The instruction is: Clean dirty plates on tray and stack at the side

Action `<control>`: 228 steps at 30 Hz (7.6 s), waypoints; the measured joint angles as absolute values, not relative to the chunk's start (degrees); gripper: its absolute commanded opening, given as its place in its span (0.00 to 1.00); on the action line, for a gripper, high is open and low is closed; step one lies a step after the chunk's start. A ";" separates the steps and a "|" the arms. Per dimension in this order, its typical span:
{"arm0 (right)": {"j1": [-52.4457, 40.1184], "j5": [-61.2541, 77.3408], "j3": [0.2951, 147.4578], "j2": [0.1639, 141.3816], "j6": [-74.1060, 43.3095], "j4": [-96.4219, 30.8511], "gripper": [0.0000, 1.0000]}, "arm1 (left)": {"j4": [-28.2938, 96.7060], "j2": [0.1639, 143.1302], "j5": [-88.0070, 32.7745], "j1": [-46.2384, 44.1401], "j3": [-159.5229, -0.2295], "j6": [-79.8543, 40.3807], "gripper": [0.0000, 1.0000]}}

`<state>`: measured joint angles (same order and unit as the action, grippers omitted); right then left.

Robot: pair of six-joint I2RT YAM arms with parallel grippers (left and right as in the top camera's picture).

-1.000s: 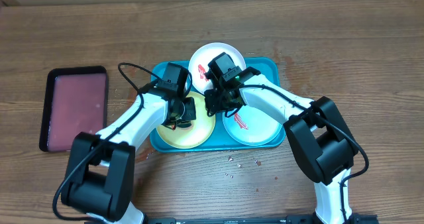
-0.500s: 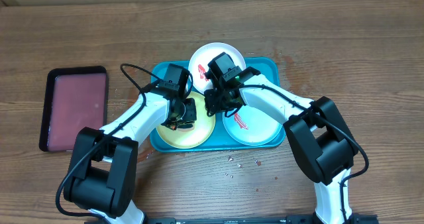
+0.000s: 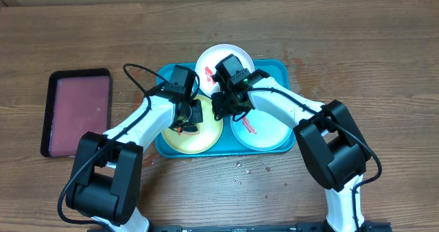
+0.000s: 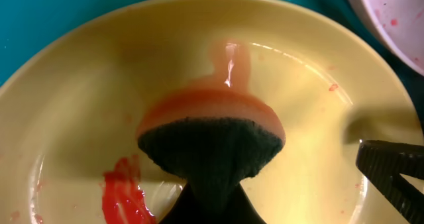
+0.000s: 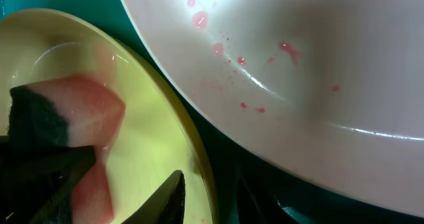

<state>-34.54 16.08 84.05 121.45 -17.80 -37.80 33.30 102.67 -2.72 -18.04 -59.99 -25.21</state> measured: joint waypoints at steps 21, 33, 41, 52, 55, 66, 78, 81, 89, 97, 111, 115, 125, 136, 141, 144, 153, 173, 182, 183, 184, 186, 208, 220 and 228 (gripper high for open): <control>-34.54 16.12 84.05 121.45 -17.78 -37.80 0.28 | 41.69 102.78 12.75 -18.02 -66.19 -24.99 0.04; -34.54 16.12 84.05 121.45 -17.80 -38.00 0.28 | 35.11 104.20 -6.33 -18.63 -61.41 -23.62 0.13; -34.54 16.10 84.05 121.45 -17.80 -38.13 0.28 | 39.83 103.96 1.02 -18.52 -61.45 -23.44 0.49; -34.54 16.10 84.05 121.45 -17.78 -38.11 0.28 | 38.50 103.94 3.01 -18.50 -61.43 -23.22 0.04; -34.57 16.12 84.05 121.45 -17.82 -38.11 0.28 | 39.57 103.96 3.09 -18.33 -61.54 -23.20 0.04; -34.54 16.23 84.05 121.45 -17.80 -38.13 0.28 | 46.52 103.96 12.91 -12.60 -61.73 -23.18 0.04; -34.81 16.27 84.05 121.45 -17.82 -38.02 0.28 | 38.98 104.29 -5.34 -11.38 -65.73 -23.16 0.04; -34.81 16.27 84.05 121.45 -17.82 -38.04 0.28 | 37.19 104.29 -10.98 -11.77 -65.10 -23.16 0.04; -34.81 16.27 84.05 121.45 -17.80 -38.11 0.28 | 31.22 104.27 -10.02 -13.17 -59.81 -23.18 0.04; -34.81 16.16 84.05 121.45 -17.78 -38.39 0.27 | 34.85 103.66 9.78 -13.32 -60.20 -23.46 0.04; -34.98 14.13 85.14 121.47 -17.91 -40.45 0.04 | 47.05 94.89 14.13 -10.98 -73.76 -25.63 0.04; -35.44 12.14 88.09 121.45 -17.54 -43.09 0.04 | 49.87 87.31 11.31 -4.49 -74.39 -25.82 0.04; -43.83 -12.88 101.75 121.23 -14.22 -50.61 0.04 | 55.33 85.32 8.12 18.90 -74.54 -28.42 0.04; -54.22 -49.30 104.38 121.12 3.97 -46.92 0.04 | 55.31 86.28 6.17 27.16 -74.56 -31.44 0.04; -57.65 -60.16 104.38 121.12 14.68 -40.99 0.04 | 55.31 86.28 5.80 27.16 -74.54 -31.46 0.04; -59.02 -64.86 104.47 121.12 20.45 -36.82 0.04 | 55.29 86.28 5.74 27.16 -74.54 -31.46 0.04; -59.24 -71.79 104.53 121.12 27.94 -32.23 0.04 | 55.27 86.28 5.74 27.16 -74.54 -31.46 0.04; -13.80 4.93 105.69 112.62 -9.98 -53.15 0.04 | 55.31 86.28 5.41 27.16 -74.56 -31.48 0.04; 9.32 17.76 104.68 120.95 -12.08 -58.87 0.04 | 55.31 86.28 4.89 27.16 -74.54 -31.62 0.04; 10.87 18.22 103.96 121.82 -12.05 -58.02 0.04 | 55.33 86.28 4.89 27.16 -74.56 -31.62 0.04; 11.77 18.35 103.50 122.32 -12.03 -57.47 0.04 | 55.33 86.28 4.86 27.16 -74.56 -31.62 0.04; 13.93 18.50 102.63 123.26 -12.08 -56.62 0.04 | 55.31 86.28 4.89 27.16 -74.56 -31.62 0.04; 10.94 17.65 101.75 124.49 -12.12 -54.92 0.27 | 55.31 86.28 3.60 27.16 -74.56 -31.62 0.04; -17.34 10.74 101.62 127.76 -11.97 -38.59 0.60 | 55.31 86.28 2.74 27.16 -74.56 -31.62 0.04; -22.63 5.37 101.56 131.85 -12.29 -36.64 0.42 | 55.31 86.28 2.28 27.16 -74.56 -31.62 0.04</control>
